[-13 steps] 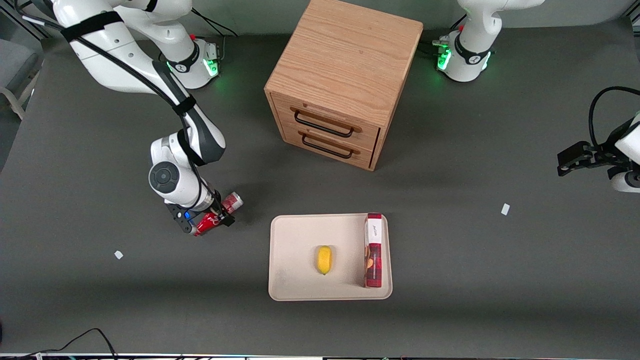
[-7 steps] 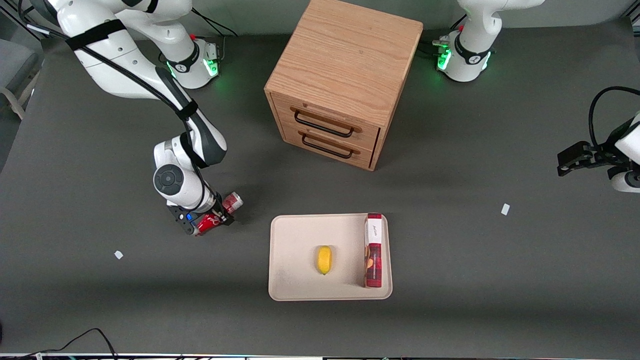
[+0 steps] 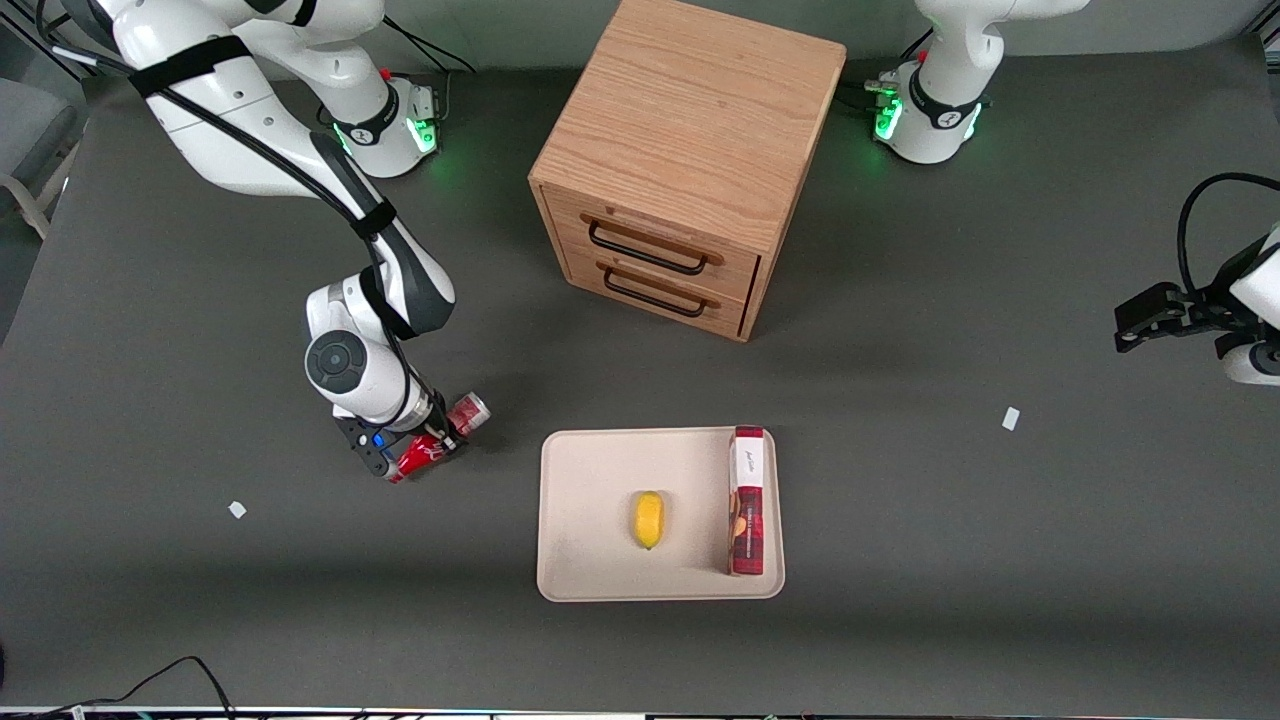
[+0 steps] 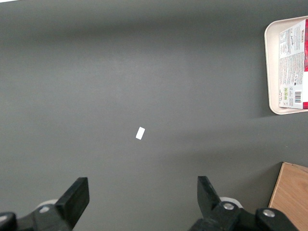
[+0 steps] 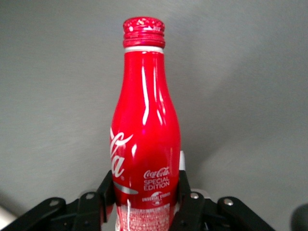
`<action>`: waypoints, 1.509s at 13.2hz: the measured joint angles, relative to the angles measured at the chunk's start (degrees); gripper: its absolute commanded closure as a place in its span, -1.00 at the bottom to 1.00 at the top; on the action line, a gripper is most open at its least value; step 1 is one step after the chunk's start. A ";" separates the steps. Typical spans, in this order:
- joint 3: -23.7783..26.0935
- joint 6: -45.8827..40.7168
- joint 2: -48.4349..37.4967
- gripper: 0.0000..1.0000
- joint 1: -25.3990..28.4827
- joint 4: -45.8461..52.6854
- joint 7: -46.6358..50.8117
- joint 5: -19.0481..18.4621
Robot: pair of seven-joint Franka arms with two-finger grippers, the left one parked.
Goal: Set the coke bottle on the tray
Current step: 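Carry the held bottle over the cream tray beside the yellow lemon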
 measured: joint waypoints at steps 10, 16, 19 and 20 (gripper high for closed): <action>6.63 -21.26 0.80 1.00 2.99 28.74 -22.81 -1.39; 6.60 -21.38 14.18 1.00 7.71 40.60 -42.71 -2.35; 6.59 -18.21 19.73 0.73 8.93 42.56 -44.29 -2.51; 6.57 -17.48 21.05 0.73 9.15 42.77 -44.39 -2.58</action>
